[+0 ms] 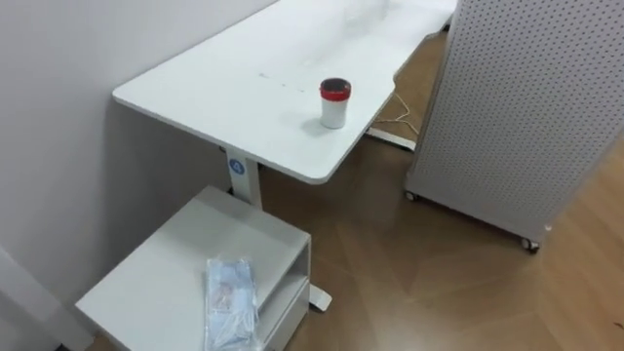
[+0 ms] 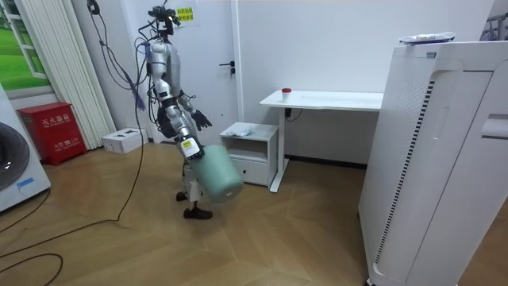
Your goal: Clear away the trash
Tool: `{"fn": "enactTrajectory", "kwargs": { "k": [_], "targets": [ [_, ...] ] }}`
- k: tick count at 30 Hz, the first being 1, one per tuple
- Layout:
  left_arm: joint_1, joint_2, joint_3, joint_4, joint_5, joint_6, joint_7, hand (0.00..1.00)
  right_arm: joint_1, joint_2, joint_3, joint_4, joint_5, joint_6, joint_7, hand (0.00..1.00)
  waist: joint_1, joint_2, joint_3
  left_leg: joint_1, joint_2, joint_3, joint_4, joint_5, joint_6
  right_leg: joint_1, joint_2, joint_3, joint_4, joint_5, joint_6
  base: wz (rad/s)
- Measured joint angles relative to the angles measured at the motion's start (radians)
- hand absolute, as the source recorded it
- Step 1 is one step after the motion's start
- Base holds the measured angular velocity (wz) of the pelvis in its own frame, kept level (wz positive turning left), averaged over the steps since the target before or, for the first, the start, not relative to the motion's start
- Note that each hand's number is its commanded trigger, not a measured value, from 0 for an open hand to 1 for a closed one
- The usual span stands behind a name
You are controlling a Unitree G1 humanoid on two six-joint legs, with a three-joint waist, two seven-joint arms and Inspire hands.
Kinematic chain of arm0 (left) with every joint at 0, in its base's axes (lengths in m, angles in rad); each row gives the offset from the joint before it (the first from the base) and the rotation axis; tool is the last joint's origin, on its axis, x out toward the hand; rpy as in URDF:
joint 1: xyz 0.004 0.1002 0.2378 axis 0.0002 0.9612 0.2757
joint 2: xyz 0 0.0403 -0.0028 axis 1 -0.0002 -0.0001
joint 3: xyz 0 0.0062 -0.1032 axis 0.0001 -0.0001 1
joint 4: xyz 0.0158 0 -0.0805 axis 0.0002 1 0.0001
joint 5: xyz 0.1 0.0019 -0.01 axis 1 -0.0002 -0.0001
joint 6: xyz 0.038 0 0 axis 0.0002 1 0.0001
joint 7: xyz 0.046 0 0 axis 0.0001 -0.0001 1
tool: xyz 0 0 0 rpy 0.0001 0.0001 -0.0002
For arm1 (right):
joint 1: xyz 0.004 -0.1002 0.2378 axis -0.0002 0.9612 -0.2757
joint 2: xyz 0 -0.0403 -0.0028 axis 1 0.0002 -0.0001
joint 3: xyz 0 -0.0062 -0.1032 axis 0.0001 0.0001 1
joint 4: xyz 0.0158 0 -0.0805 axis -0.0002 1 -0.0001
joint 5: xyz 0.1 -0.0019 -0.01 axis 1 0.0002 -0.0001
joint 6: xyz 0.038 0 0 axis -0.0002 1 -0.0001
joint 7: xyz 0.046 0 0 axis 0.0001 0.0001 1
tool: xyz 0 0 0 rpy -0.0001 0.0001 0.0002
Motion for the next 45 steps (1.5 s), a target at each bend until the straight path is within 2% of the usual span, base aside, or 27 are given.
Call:
{"fn": "enactTrajectory", "kwargs": {
  "k": [3, 6, 10, 12, 19, 21, 25, 26, 28, 32, 40, 41, 45],
  "targets": [
    [-0.007, -0.001, -0.016, 0.002, -0.011, -0.024, 0.022, 0.0, -0.039, -0.001, 0.039, 0.021, 0.066, -0.032, -0.011, 1.0, 0.009, 0.021, 0.0072, -0.024, 0.03, 0.0, 0.011, -0.007, -0.018, -0.012, 0.039, 0.007, -0.017, 0.006, -0.017, -0.14],
    [-0.037, -0.004, -0.023, 0.017, -0.038, -0.04, 0.048, 0.0, -0.079, -0.003, 0.058, 0.022, 0.134, -0.036, -0.016, 1.0, 0.009, 0.019, 0.0088, -0.056, 0.033, 0.0, 0.006, -0.003, -0.025, -0.048, 0.043, 0.008, -0.014, 0.005, -0.023, -0.03],
    [-0.087, -0.01, -0.049, 0.022, -0.079, -0.056, 0.07, 0.0, -0.12, -0.001, 0.066, 0.026, 0.149, -0.046, -0.033, 1.0, 0.004, 0.004, 0.0217, -0.114, 0.029, 0.001, 0.042, -0.004, -0.024, -0.103, 0.029, 0.005, 0.018, 0.005, -0.025, 0.03],
    [-0.113, -0.012, -0.059, 0.027, -0.084, -0.062, 0.087, 0.0, -0.132, -0.001, 0.066, 0.028, 0.147, -0.062, -0.04, 1.0, 0.003, -0.005, 0.0286, -0.163, 0.031, -0.002, 0.067, -0.01, -0.013, -0.15, 0.019, 0.005, 0.045, 0.007, -0.026, 0.05],
    [-0.138, -0.019, -0.113, 0.013, -0.116, -0.062, 0.184, 0.0, -0.171, -0.003, 0.065, 0.032, 0.209, -0.083, -0.09, 1.0, 0.002, -0.001, 0.0338, -0.328, 0.044, -0.003, 0.154, -0.018, 0.0, -0.289, 0.016, 0.0, 0.069, 0.048, -0.033, -0.04],
    [-0.171, -0.024, -0.137, 0.011, -0.115, -0.062, 0.217, 0.0, -0.186, -0.002, 0.076, 0.047, 0.212, -0.086, -0.095, 1.0, 0.004, 0.004, 0.0374, -0.369, 0.045, -0.002, 0.18, -0.018, 0.003, -0.332, 0.009, 0.0, 0.095, 0.049, -0.035, 0.0],
    [-0.233, -0.032, -0.166, 0.011, -0.114, -0.069, 0.267, 0.0, -0.233, -0.016, 0.077, 0.063, 0.221, -0.101, -0.105, 1.0, 0.003, 0.006, 0.0405, -0.417, 0.033, 0.006, 0.206, -0.018, 0.006, -0.393, -0.015, -0.001, 0.144, 0.041, -0.045, -0.02],
    [-0.256, -0.034, -0.178, 0.011, -0.113, -0.071, 0.276, 0.0, -0.244, -0.02, 0.08, 0.064, 0.231, -0.102, -0.1, 1.0, 0.001, 0.007, 0.0448, -0.427, 0.03, 0.004, 0.218, -0.018, 0.006, -0.406, -0.021, -0.002, 0.158, 0.032, -0.046, 0.14],
    [-0.283, -0.034, -0.205, 0.011, -0.114, -0.075, 0.292, 0.0, -0.256, -0.025, 0.107, 0.063, 0.248, -0.102, -0.089, 1.0, 0.001, 0.006, 0.0468, -0.448, 0.028, 0.003, 0.231, -0.018, 0.006, -0.428, -0.028, -0.003, 0.178, 0.024, -0.05, 0.09],
    [-0.34, -0.034, -0.237, 0.014, -0.107, -0.092, 0.349, 0.0, -0.313, -0.026, 0.16, 0.062, 0.266, -0.103, -0.058, 1.0, -0.007, 0.009, 0.0566, -0.525, 0.031, 0.004, 0.266, -0.018, 0.005, -0.51, -0.03, 0.003, 0.212, 0.023, -0.058, 0.0],
    [-0.424, -0.029, -0.246, 0.033, -0.106, -0.11, 0.471, 0.0, -0.363, -0.033, 0.228, 0.033, 0.295, -0.111, -0.033, 1.0, -0.042, 0.009, 0.0659, -0.609, 0.036, 0.004, 0.298, -0.019, 0.004, -0.596, -0.032, 0.007, 0.248, 0.018, -0.066, 0.0],
    [-0.444, -0.023, -0.246, 0.045, -0.106, -0.111, 0.488, 0.0, -0.369, -0.034, 0.245, 0.022, 0.308, -0.111, -0.032, 1.0, -0.046, 0.006, 0.073, -0.615, 0.037, 0.003, 0.304, -0.02, 0.004, -0.601, -0.032, 0.007, 0.259, 0.016, -0.068, -0.04],
    [-0.504, -0.009, -0.272, 0.048, -0.105, -0.121, 0.549, 0.0, -0.394, -0.039, 0.274, 0.019, 0.33, -0.107, -0.031, 1.0, -0.05, 0.001, 0.0772, -0.651, 0.047, 0.0, 0.344, -0.038, 0.002, -0.636, -0.032, 0.005, 0.294, 0.001, -0.074, 0.0]
  ]
}}
